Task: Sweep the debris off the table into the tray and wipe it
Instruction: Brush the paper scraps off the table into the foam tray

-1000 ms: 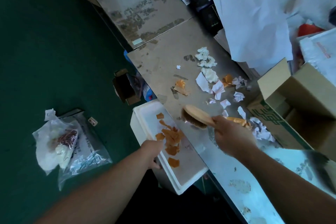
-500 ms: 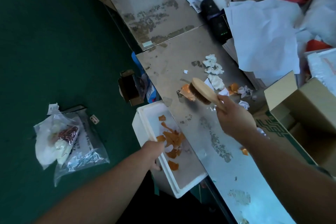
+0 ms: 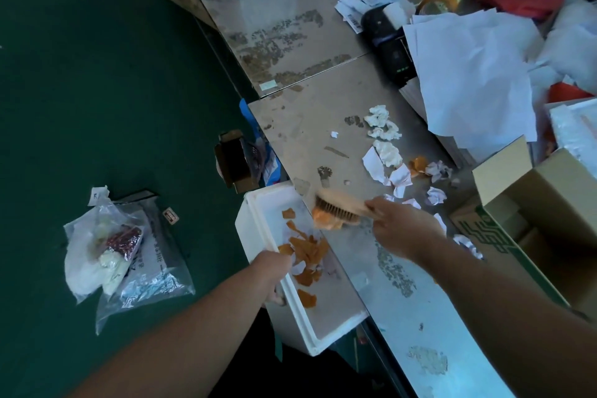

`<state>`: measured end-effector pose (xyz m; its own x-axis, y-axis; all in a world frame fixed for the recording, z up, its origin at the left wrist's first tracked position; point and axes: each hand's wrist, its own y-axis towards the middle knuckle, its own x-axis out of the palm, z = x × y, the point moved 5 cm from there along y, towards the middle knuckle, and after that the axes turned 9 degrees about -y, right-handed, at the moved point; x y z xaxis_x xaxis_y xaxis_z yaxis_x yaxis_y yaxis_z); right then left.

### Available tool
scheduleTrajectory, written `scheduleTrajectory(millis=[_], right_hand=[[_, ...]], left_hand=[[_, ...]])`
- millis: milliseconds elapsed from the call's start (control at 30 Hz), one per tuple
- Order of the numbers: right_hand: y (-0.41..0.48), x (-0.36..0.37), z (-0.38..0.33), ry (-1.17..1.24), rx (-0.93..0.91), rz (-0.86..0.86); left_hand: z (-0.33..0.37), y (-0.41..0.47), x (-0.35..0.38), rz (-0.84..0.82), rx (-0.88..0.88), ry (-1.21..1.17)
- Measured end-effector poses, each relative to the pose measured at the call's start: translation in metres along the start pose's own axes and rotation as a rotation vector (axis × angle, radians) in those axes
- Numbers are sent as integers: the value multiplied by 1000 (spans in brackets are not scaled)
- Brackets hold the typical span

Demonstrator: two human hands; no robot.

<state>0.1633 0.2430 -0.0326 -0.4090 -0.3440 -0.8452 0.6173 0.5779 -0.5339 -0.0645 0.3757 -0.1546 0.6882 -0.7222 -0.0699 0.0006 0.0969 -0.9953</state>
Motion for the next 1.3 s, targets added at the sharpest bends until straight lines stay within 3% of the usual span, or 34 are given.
scheduleTrajectory(millis=[133, 567, 767, 900, 1033, 1167, 1300], right_hand=[[-28, 16, -4, 13, -62, -62], [-7, -15, 8, 288, 80, 118], [31, -36, 8, 267, 81, 206], [58, -51, 6, 91, 56, 187], [81, -68, 4, 183, 107, 234], [100, -75, 1, 178, 126, 214], [104, -68, -2, 114, 104, 59]], left_hand=[[-4, 11, 5, -33, -21, 4], [-1, 4, 5, -34, -5, -34], [4, 4, 1, -24, -3, -60], [7, -1, -3, -30, 13, -69], [10, -3, -5, -40, 18, -50], [14, -1, -7, -18, 5, -43], [17, -6, -9, 0, 17, -16]])
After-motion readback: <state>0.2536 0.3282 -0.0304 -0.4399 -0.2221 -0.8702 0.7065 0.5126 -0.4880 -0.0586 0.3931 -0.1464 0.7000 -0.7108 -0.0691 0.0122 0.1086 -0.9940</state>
